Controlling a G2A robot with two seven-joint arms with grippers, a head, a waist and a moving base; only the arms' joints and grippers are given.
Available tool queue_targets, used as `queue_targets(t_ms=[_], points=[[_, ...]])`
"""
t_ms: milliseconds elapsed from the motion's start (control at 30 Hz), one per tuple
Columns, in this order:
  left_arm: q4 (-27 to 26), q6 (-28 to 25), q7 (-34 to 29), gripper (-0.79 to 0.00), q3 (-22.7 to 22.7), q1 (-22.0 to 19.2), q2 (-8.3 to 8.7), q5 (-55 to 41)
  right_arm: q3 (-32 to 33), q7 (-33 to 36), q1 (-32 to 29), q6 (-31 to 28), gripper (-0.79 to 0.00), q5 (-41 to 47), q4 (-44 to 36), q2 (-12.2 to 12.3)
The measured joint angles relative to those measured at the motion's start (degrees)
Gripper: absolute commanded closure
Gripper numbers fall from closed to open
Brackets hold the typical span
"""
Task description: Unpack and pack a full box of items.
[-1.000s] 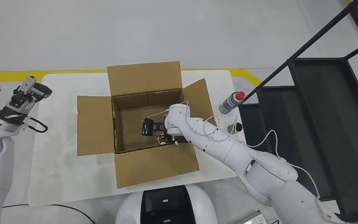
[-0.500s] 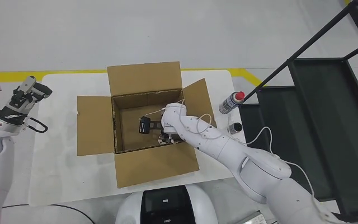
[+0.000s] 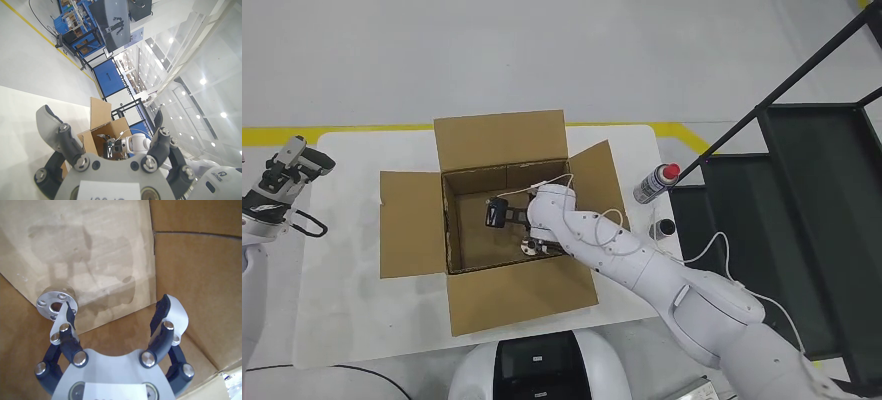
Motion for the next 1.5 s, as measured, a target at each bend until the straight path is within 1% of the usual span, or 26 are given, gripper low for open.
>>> queue_targets(t_ms=[167,333,633,967,1000,1033,1067,1100,1133,1167,1200,1233,1500], points=[[0.0,0.0,0.0,-0.785,0.0,0.0,0.0,0.0,1.18,2.05,-1.36,-3.57,-0.785,0.59,-1.26,0.62],[0.0,0.0,0.0,-0.785,0.0,0.0,0.0,0.0,1.86,1.19,-1.96,-3.8,-0.785,0.47,-0.85,0.64],[0.0,0.0,0.0,-0.785,0.0,0.0,0.0,0.0,1.77,-0.7,-1.32,-3.74,-0.785,-0.09,1.67,-0.34],[0.0,0.0,0.0,-0.785,0.0,0.0,0.0,0.0,0.87,-2.44,-0.09,-4.37,-0.785,-0.32,5.36,-1.98],[0.0,0.0,0.0,-0.785,0.0,0.0,0.0,0.0,0.79,-2.55,0.0,-4.4,-0.776,-0.35,5.66,-2.12],[0.0,0.0,0.0,-0.785,0.0,0.0,0.0,0.0,0.72,-2.65,0.09,-4.43,-0.708,-0.39,5.93,-2.26],[0.0,0.0,0.0,-0.785,0.0,0.0,0.0,0.0,0.62,-2.74,0.17,-4.5,-0.554,-0.45,6.24,-2.43],[0.0,0.0,0.0,-0.785,0.0,0.0,0.0,0.0,0.54,-2.77,0.21,-4.58,-0.357,-0.5,6.43,-2.56],[0.0,0.0,0.0,-0.785,0.0,0.0,0.0,0.0,0.45,-2.76,0.25,-4.68,-0.286,-0.58,6.61,-2.68],[0.0,0.0,0.0,-0.785,0.0,0.0,0.0,0.0,0.35,-2.77,0.28,-4.78,-0.157,-0.66,6.83,-2.83],[0.0,0.0,0.0,-0.785,0.0,0.0,0.0,0.0,0.29,-2.79,0.29,-4.85,-0.055,-0.73,6.99,-2.93],[0.0,0.0,0.0,-0.785,0.0,0.0,0.0,0.0,0.24,-2.8,0.3,-4.9,0.0,-0.81,7.15,-3.03],[0.0,0.0,0.0,-0.785,0.0,0.0,0.0,0.0,0.65,-2.07,0.1,-5.53,0.0,-1.58,7.28,-3.32]])
